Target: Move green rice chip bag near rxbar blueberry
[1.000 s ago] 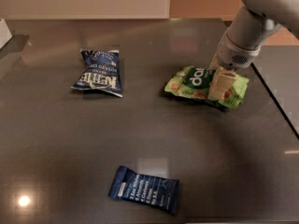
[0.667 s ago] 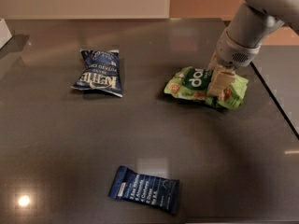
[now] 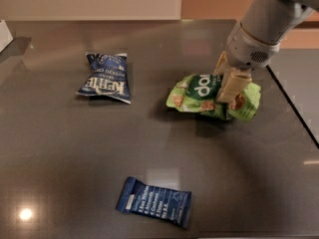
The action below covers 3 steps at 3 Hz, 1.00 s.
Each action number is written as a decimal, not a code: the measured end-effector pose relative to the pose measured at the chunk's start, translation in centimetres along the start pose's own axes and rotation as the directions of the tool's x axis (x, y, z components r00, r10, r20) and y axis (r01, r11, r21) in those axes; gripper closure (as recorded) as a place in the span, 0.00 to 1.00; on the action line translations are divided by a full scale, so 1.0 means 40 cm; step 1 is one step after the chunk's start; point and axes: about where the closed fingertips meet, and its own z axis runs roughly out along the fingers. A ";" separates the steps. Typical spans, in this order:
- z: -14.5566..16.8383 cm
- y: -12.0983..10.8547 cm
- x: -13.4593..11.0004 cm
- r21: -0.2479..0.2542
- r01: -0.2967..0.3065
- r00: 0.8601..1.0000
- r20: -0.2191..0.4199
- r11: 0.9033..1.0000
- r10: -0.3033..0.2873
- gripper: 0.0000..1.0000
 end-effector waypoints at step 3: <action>-0.042 0.250 -0.159 -0.095 0.343 0.936 0.122 0.935 -0.331 1.00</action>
Offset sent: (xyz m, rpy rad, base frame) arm -0.1285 0.0572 0.0272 0.0636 0.0792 0.4476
